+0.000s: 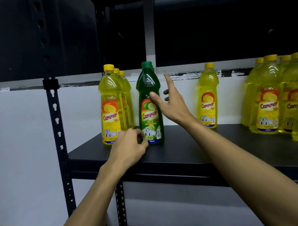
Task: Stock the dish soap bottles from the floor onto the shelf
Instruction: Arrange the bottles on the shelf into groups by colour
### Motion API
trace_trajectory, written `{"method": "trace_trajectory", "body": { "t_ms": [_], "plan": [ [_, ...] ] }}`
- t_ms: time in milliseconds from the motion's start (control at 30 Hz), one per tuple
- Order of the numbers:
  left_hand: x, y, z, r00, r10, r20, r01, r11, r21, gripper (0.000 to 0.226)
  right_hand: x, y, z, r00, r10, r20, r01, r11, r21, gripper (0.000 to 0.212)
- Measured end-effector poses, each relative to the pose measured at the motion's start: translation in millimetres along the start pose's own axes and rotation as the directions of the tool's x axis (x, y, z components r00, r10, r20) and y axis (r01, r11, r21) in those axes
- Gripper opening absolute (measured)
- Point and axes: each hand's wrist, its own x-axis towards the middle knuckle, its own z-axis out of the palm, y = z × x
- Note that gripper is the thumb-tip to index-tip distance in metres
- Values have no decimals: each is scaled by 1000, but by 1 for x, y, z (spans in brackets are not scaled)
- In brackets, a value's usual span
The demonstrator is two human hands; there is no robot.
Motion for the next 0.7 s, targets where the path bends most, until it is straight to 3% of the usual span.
{"method": "trace_trajectory", "body": {
  "t_ms": [267, 533, 700],
  "plan": [
    [11, 90, 30, 979, 203, 26, -198, 972, -127, 22, -14, 54, -85, 998, 48, -45, -59, 954, -295, 65],
    [69, 152, 72, 965, 241, 105, -219, 958, -185, 25, -12, 100, -156, 990, 90, -112, -127, 911, -393, 64],
    [115, 178, 93, 967, 222, 128, -189, 954, -232, 38, 5, 123, -178, 990, 91, -110, -131, 884, -450, 67]
  ]
}}
